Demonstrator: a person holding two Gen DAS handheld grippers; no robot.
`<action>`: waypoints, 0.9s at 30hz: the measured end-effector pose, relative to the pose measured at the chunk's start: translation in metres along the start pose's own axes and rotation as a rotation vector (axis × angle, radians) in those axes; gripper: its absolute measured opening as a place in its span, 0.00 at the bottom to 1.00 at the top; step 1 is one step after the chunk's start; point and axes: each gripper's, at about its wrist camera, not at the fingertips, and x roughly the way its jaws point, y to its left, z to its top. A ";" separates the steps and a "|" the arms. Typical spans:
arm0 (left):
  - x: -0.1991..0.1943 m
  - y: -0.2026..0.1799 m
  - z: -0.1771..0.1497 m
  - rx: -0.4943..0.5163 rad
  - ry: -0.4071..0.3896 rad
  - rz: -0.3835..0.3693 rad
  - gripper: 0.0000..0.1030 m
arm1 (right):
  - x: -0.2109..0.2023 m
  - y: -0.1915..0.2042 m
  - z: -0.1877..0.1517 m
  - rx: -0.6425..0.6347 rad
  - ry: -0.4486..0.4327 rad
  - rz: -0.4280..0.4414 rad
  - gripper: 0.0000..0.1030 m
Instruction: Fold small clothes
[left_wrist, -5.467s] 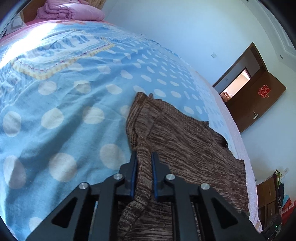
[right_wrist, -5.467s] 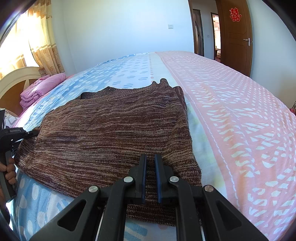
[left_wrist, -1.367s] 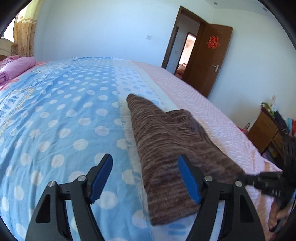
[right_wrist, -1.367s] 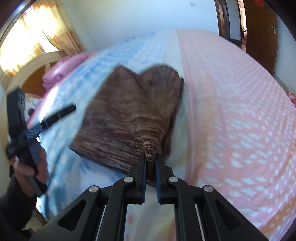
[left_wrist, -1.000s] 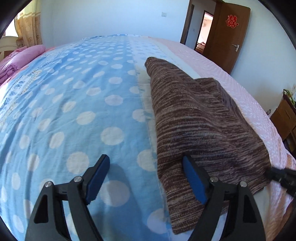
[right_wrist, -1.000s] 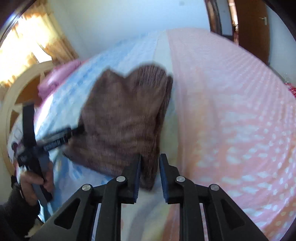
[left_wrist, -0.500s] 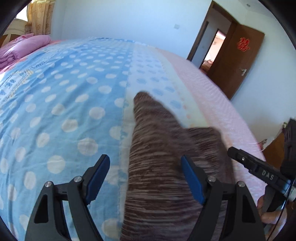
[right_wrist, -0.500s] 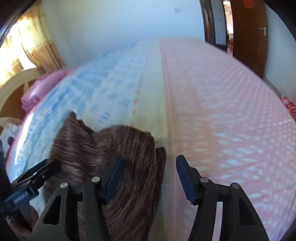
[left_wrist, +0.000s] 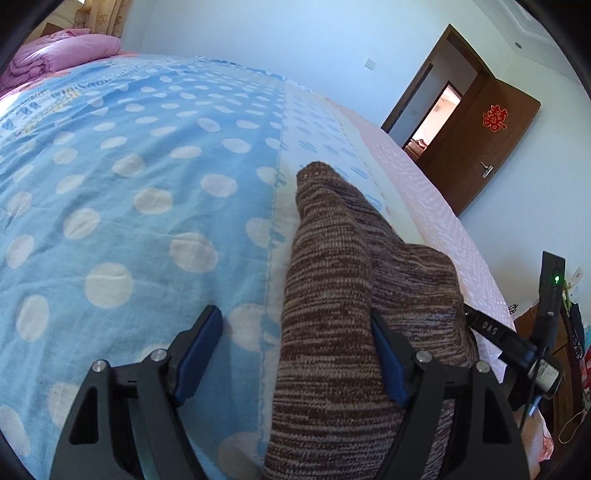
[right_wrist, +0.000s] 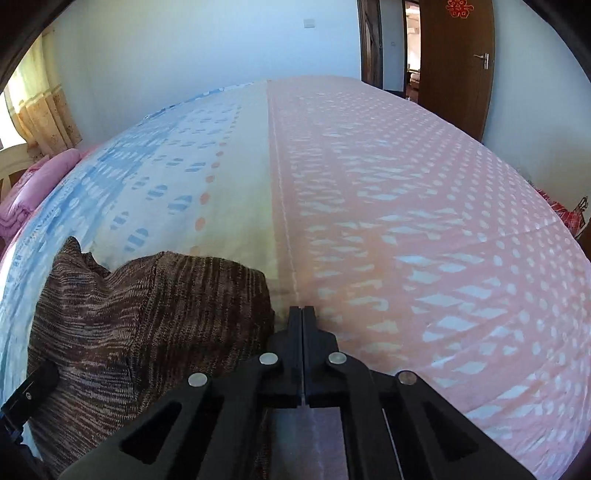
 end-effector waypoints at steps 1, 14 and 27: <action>0.000 0.000 0.000 -0.002 -0.001 -0.007 0.80 | -0.002 -0.001 0.000 -0.001 -0.002 0.003 0.00; -0.012 0.015 0.000 -0.098 -0.074 -0.017 0.82 | -0.009 0.061 0.001 -0.210 0.045 0.043 0.00; -0.009 0.020 0.001 -0.100 -0.065 -0.036 0.83 | -0.087 0.010 -0.026 -0.044 -0.089 0.114 0.00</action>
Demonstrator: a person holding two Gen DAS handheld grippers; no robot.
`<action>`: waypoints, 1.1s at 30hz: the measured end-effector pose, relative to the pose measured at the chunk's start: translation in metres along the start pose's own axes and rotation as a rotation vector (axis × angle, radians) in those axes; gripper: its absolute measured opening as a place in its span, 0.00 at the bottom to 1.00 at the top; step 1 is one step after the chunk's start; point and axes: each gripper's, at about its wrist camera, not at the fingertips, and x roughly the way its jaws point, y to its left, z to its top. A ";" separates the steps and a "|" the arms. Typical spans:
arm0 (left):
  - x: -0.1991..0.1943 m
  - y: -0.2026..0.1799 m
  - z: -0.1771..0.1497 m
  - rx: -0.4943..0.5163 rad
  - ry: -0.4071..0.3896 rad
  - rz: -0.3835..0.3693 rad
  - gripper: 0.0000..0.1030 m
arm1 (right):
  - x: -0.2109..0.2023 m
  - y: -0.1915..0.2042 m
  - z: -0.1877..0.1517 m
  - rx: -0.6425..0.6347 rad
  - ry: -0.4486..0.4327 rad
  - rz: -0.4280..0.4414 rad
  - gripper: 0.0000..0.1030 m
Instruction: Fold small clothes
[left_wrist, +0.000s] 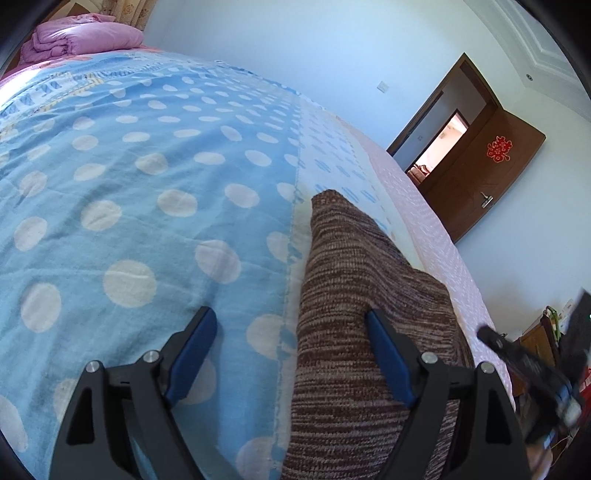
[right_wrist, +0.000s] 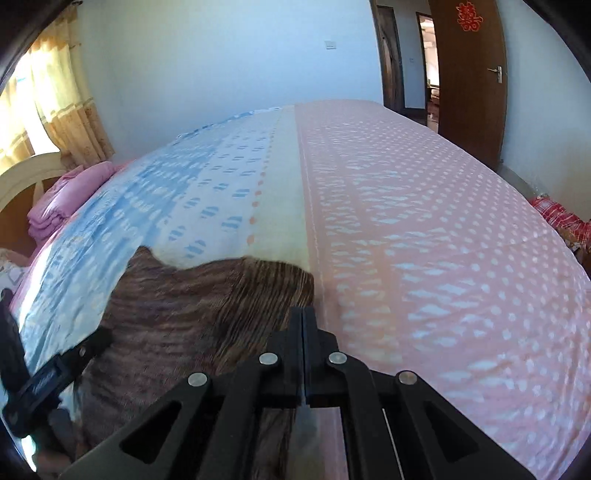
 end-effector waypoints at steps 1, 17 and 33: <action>0.000 0.001 0.000 -0.003 -0.001 -0.006 0.83 | -0.012 0.006 -0.011 -0.022 0.000 0.015 0.00; -0.055 -0.044 -0.072 0.337 0.084 0.230 0.88 | -0.037 0.016 -0.114 0.042 0.023 0.195 0.00; -0.052 -0.047 -0.085 0.395 0.084 0.303 0.99 | -0.055 -0.007 -0.107 0.231 -0.049 0.256 0.23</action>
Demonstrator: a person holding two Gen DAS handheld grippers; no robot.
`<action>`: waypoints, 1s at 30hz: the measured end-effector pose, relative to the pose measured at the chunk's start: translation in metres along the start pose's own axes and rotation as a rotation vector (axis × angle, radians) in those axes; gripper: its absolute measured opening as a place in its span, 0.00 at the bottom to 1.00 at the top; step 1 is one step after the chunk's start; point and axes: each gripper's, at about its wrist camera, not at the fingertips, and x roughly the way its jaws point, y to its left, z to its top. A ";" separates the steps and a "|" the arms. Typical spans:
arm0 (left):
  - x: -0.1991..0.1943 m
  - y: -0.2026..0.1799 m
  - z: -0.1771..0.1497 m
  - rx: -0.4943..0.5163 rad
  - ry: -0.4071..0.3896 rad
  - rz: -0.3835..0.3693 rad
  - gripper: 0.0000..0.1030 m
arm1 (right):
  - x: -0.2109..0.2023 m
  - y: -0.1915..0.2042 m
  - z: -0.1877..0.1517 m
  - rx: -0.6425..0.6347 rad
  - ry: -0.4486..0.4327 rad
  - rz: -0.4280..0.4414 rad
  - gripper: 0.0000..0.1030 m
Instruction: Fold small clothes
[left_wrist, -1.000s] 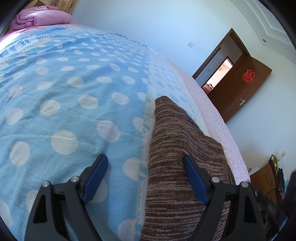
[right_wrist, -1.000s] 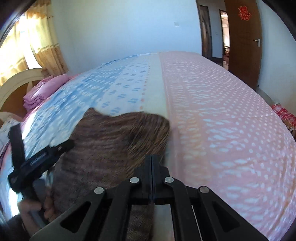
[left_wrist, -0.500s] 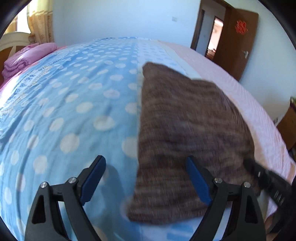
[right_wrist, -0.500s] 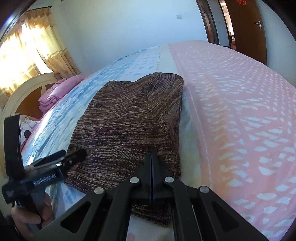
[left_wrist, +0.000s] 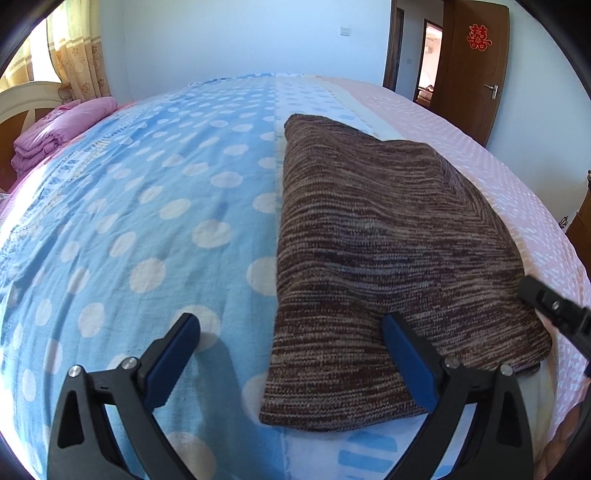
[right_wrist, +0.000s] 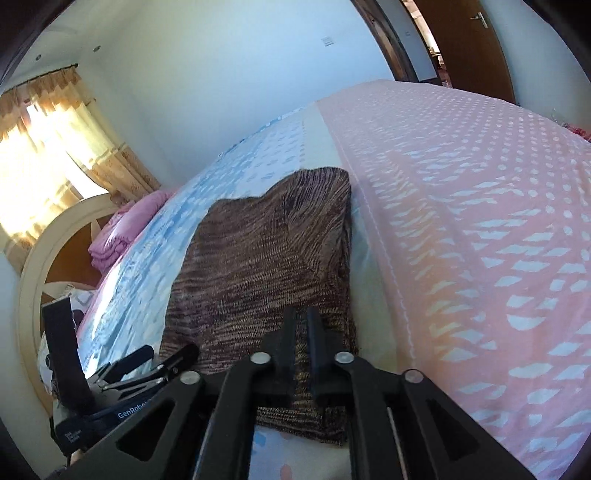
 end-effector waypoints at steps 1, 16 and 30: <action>0.001 0.001 0.000 -0.008 0.005 -0.003 1.00 | -0.004 -0.002 0.002 0.008 -0.020 -0.008 0.48; 0.004 0.019 0.067 -0.171 -0.051 -0.319 0.99 | -0.021 -0.029 0.010 0.154 -0.076 -0.006 0.67; 0.075 0.002 0.088 -0.091 0.053 -0.292 0.94 | -0.010 -0.024 0.010 0.104 -0.044 -0.043 0.67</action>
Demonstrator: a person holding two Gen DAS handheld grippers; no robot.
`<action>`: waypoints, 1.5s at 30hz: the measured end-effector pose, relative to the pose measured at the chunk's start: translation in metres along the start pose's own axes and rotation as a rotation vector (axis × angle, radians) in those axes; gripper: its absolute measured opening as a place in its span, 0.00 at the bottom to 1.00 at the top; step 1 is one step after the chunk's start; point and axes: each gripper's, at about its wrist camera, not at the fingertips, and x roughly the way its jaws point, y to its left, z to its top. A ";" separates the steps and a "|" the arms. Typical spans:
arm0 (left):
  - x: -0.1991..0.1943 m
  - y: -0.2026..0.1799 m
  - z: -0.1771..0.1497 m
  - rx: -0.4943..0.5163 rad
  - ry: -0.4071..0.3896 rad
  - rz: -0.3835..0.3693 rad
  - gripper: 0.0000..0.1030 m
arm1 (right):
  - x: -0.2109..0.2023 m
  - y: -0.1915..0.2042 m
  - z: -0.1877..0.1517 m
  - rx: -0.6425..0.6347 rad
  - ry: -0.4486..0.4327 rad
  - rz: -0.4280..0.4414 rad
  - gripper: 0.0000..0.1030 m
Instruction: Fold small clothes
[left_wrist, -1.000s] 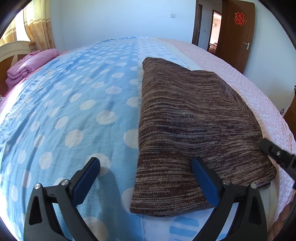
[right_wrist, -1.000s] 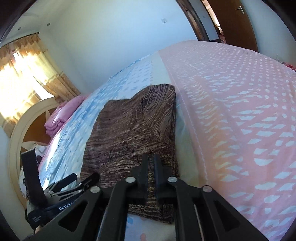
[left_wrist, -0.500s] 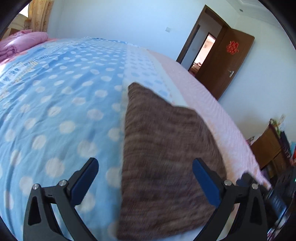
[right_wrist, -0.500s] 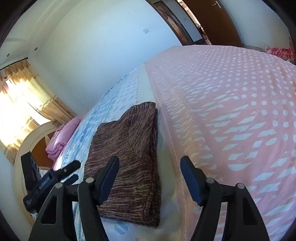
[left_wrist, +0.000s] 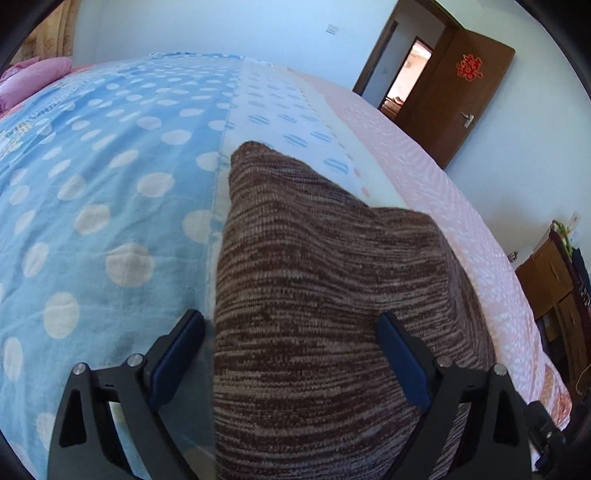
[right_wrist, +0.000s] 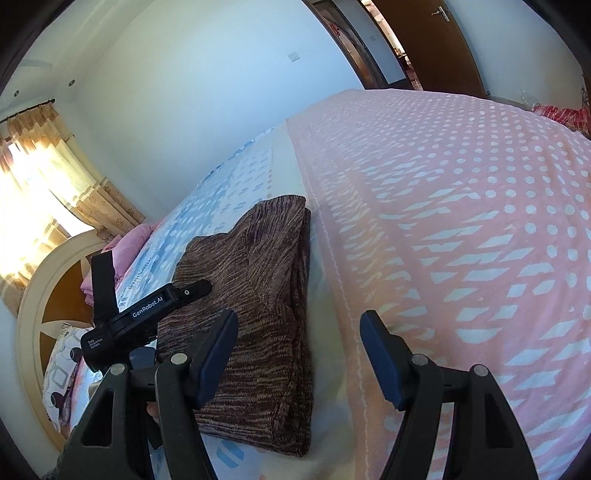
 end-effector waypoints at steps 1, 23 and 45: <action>0.000 -0.001 -0.001 0.007 -0.001 0.005 0.94 | 0.003 0.002 0.002 -0.009 0.015 0.000 0.67; 0.001 -0.010 -0.005 0.058 -0.018 0.064 0.84 | 0.118 0.045 0.041 -0.264 0.213 0.013 0.51; 0.003 -0.014 -0.002 0.077 -0.035 0.054 0.65 | 0.124 0.081 0.031 -0.462 0.170 -0.100 0.33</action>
